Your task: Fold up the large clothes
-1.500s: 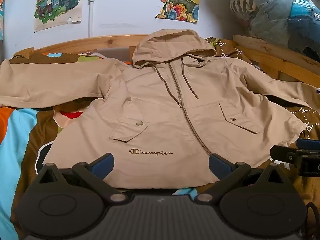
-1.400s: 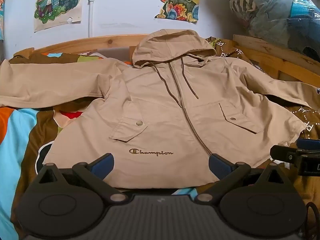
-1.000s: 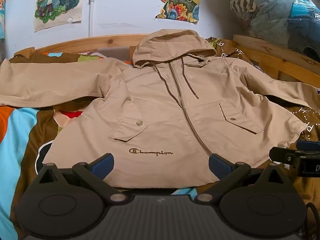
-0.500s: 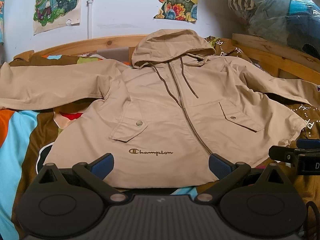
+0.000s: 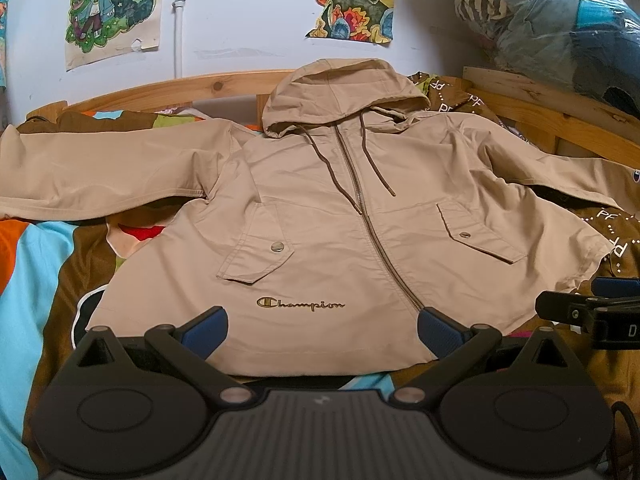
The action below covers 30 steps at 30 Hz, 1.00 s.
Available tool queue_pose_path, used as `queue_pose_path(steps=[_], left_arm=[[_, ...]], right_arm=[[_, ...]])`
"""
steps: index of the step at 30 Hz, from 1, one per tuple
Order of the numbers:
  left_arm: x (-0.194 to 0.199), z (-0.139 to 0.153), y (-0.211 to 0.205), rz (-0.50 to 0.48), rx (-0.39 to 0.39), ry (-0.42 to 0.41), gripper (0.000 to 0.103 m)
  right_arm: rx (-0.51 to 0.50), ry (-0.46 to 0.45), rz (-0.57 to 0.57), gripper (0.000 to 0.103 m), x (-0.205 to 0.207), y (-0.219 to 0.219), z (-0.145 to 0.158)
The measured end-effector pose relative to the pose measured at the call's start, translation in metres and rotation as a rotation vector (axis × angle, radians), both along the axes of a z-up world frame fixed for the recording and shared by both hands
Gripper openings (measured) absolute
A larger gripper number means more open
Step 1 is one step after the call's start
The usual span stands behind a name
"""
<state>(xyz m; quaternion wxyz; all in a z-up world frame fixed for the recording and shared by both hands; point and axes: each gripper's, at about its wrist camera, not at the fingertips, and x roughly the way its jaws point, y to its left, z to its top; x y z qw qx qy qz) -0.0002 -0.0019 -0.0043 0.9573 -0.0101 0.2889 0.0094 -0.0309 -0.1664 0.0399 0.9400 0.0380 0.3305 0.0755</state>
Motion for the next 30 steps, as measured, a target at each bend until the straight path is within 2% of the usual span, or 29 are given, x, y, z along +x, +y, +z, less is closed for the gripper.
queue_pose_path(steps=[30], left_arm=[[-0.0022,0.0013,-0.0049,-0.001,0.008,0.0,0.102]], right_arm=[[0.001,0.006,-0.005,0.102,0.0043,-0.001,-0.0041]])
